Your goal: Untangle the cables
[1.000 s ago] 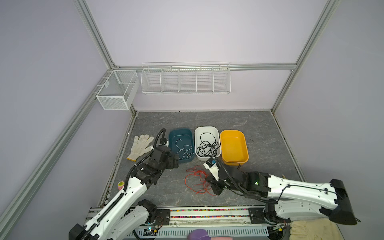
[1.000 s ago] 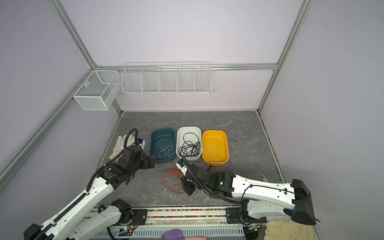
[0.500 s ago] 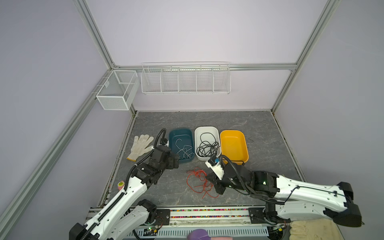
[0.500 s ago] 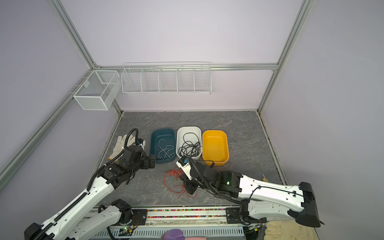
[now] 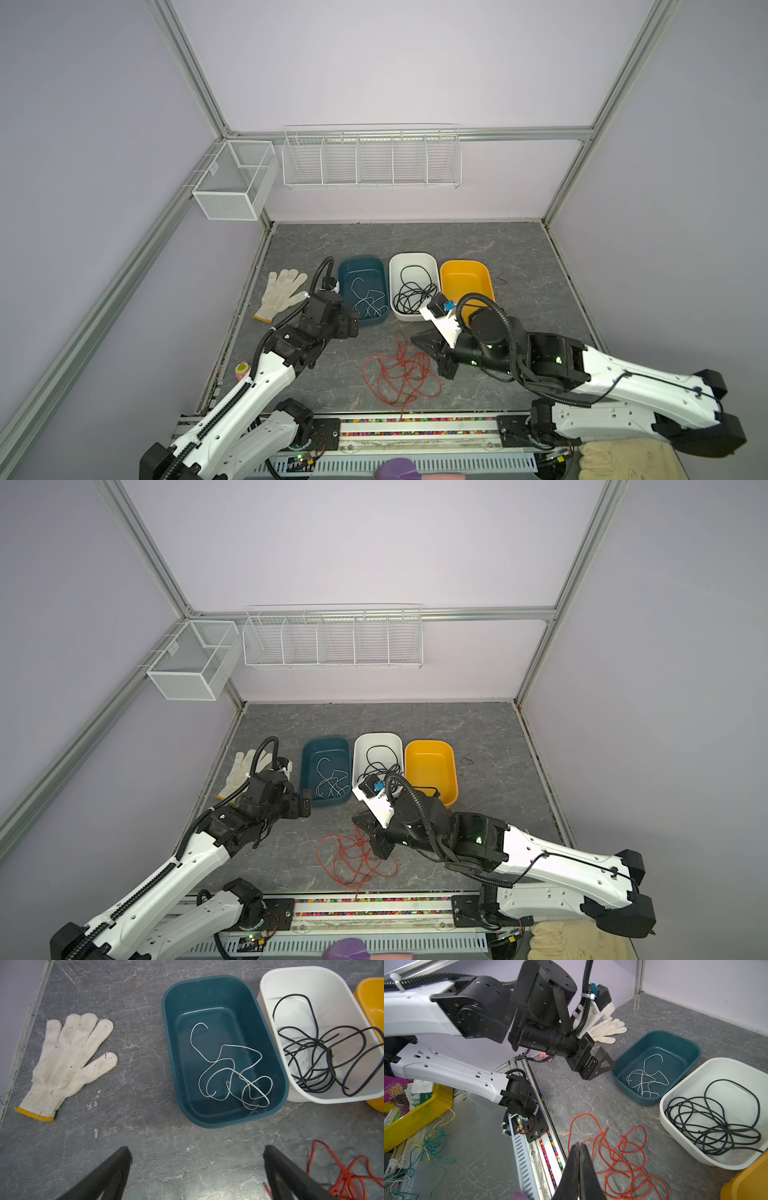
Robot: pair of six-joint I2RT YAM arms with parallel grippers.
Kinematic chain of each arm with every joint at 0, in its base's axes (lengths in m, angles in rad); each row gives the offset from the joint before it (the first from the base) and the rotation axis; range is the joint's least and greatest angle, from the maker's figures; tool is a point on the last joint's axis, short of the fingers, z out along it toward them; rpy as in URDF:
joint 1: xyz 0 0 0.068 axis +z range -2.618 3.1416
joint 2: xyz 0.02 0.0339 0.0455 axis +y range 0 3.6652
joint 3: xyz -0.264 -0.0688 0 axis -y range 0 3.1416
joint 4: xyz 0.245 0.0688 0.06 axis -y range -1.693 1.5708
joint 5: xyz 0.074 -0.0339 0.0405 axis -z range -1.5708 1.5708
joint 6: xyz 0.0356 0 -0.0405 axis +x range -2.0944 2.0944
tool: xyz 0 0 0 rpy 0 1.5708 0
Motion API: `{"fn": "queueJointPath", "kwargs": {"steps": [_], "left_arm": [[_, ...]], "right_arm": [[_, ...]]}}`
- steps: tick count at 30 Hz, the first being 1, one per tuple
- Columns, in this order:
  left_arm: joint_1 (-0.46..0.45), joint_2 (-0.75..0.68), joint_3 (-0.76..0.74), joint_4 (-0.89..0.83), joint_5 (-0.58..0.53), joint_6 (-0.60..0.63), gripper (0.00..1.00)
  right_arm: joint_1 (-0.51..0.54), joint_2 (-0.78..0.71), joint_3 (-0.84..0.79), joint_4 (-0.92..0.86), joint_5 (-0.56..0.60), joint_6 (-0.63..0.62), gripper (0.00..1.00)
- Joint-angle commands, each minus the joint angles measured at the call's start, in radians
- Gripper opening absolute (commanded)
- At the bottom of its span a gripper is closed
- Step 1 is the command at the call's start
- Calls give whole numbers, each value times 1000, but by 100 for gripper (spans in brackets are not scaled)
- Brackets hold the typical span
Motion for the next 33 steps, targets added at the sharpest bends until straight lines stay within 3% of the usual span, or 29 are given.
{"fn": "queueJointPath", "kwargs": {"steps": [1, 7, 10, 12, 15, 20, 24, 27, 33], "left_arm": [[-6, 3, -5, -9, 11, 0, 99], [-7, 6, -5, -10, 11, 0, 99], [-8, 9, -6, -9, 12, 2, 99], [-8, 13, -3, -10, 11, 2, 99], [-9, 15, -3, -11, 15, 2, 99], [-9, 10, -3, -10, 15, 2, 99], [-9, 9, -3, -10, 15, 2, 99], [-9, 10, -3, -12, 14, 2, 99], [-12, 14, -2, -12, 12, 2, 99]], "right_arm": [[-8, -16, 37, -34, -3, -44, 6], [-10, 22, -5, -63, 18, -9, 7], [-13, 44, -62, -68, 44, 43, 14], [-12, 42, -106, -63, 66, 87, 26], [-14, 28, -191, -40, 132, 180, 52], [-45, 44, -287, -113, 262, 349, 58], [-104, 62, -351, -118, 254, 453, 67], [-121, 66, -388, -88, 259, 460, 77], [-158, 138, -405, -57, 238, 415, 76]]}}
